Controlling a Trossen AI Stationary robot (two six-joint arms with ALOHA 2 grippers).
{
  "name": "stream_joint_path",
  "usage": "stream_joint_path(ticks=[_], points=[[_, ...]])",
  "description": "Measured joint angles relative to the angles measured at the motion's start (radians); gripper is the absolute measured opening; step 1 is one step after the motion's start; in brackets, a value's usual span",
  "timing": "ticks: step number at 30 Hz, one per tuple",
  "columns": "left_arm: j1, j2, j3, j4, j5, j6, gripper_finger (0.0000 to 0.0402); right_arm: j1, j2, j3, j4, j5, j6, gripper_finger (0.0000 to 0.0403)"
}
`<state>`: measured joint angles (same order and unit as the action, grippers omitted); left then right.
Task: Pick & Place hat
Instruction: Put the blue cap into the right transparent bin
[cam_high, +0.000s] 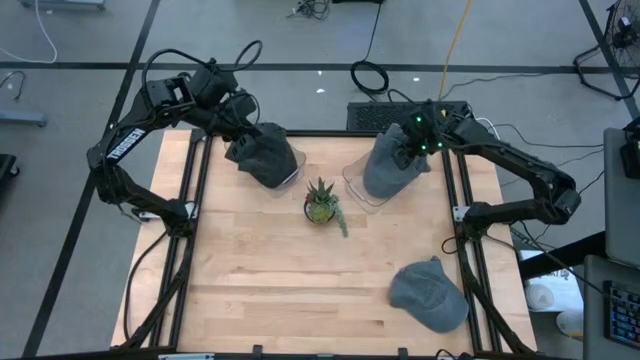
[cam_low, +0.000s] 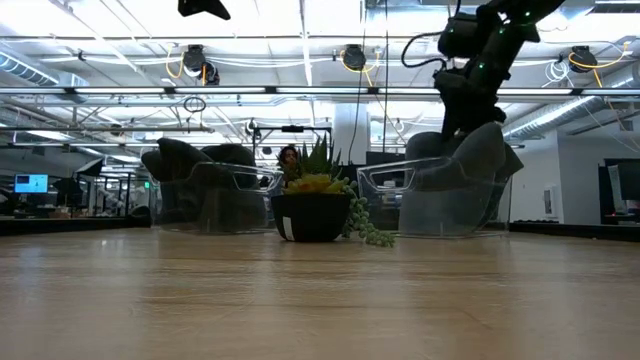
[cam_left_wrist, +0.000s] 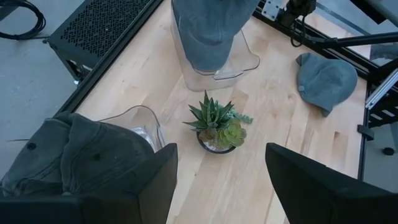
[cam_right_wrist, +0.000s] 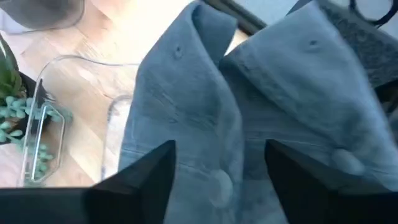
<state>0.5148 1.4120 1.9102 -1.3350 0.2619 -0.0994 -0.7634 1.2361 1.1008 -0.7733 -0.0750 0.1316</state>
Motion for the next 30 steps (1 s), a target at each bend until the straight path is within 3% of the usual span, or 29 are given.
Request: stream_joint_path(ticks=[4,9,19,27,30], points=[[0.0,0.0,0.0,0.0,0.001,0.011,0.0253,-0.002,-0.046,0.014,-0.001,0.022,-0.019,0.0276],[0.0,0.0,0.0,0.0,0.001,0.026,0.0253,0.005,-0.119,0.054,-0.002,0.01,-0.014,0.0309],[0.0,0.0,0.0,0.0,0.001,0.042,0.0253,0.094,-0.221,0.223,-0.102,-0.023,-0.005,0.0303],[0.0,0.0,0.0,0.0,0.001,0.041,0.0253,0.233,-0.204,0.428,-0.314,0.203,0.11,0.0302],[0.0,0.0,0.0,0.0,0.001,0.041,0.0253,0.278,-0.196,0.488,-0.379,0.234,0.195,0.0302]])
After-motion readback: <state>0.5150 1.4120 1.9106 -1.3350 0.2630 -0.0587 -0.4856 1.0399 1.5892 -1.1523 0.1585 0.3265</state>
